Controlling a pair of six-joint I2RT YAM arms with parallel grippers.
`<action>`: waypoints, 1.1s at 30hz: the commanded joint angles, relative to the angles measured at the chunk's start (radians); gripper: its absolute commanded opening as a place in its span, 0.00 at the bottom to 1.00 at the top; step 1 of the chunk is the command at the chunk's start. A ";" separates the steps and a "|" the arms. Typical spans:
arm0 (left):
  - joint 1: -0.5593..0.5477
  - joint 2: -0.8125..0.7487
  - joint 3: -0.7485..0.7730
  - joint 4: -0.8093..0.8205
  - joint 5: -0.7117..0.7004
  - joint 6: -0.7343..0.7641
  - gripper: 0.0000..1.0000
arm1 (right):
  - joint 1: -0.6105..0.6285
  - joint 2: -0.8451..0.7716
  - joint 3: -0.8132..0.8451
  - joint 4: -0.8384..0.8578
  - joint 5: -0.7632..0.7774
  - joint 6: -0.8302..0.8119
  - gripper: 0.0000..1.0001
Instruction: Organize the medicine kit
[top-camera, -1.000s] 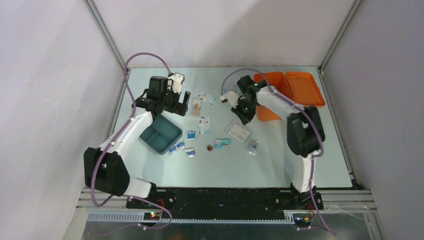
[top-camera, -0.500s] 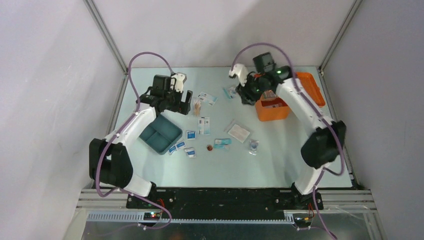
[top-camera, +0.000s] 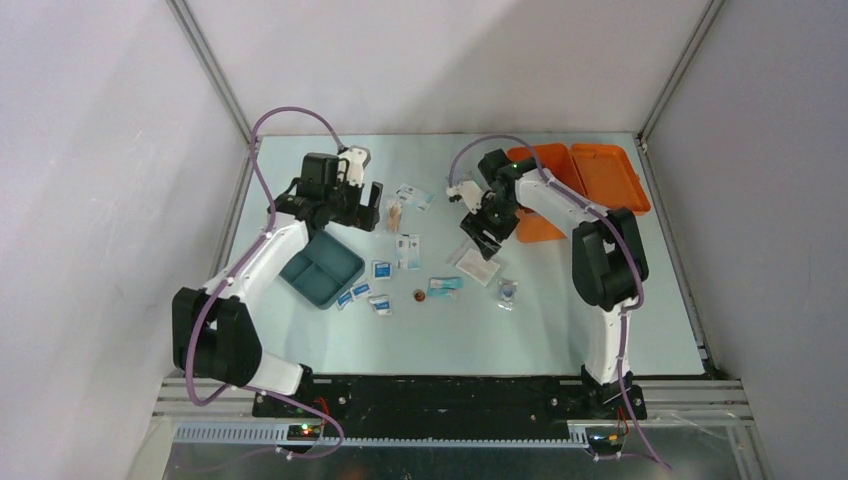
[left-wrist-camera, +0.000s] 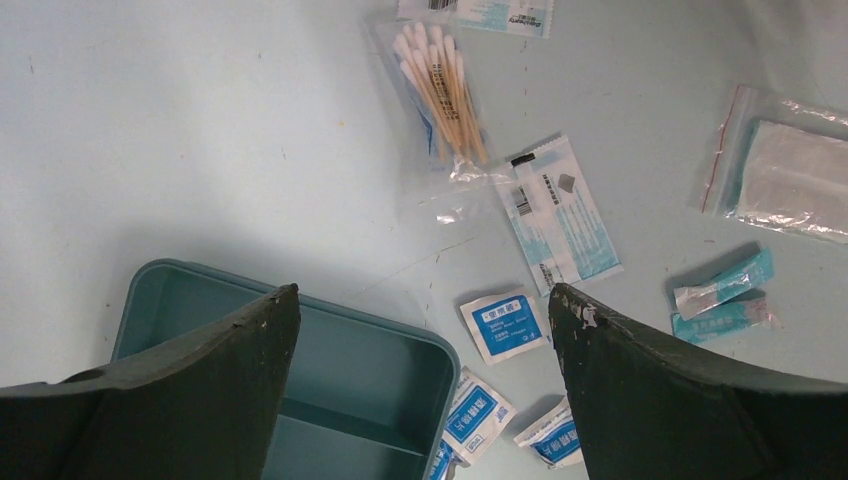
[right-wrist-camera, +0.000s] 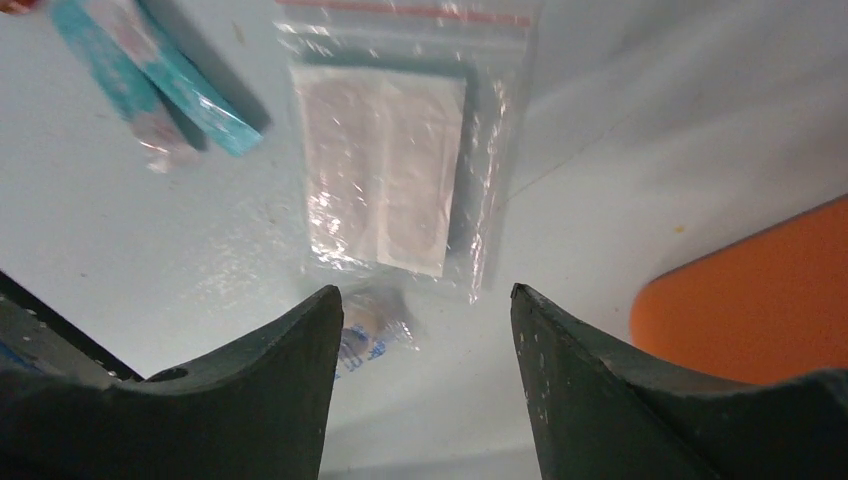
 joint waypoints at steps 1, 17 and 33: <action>0.004 -0.041 -0.010 0.034 -0.010 0.005 0.99 | 0.003 0.059 -0.064 0.005 0.090 0.026 0.69; 0.004 -0.027 0.010 0.033 -0.016 0.007 0.99 | 0.045 0.134 -0.160 0.072 0.187 -0.021 0.58; 0.006 -0.025 -0.003 0.036 -0.013 0.001 0.99 | 0.039 -0.032 -0.059 0.020 0.064 -0.055 0.00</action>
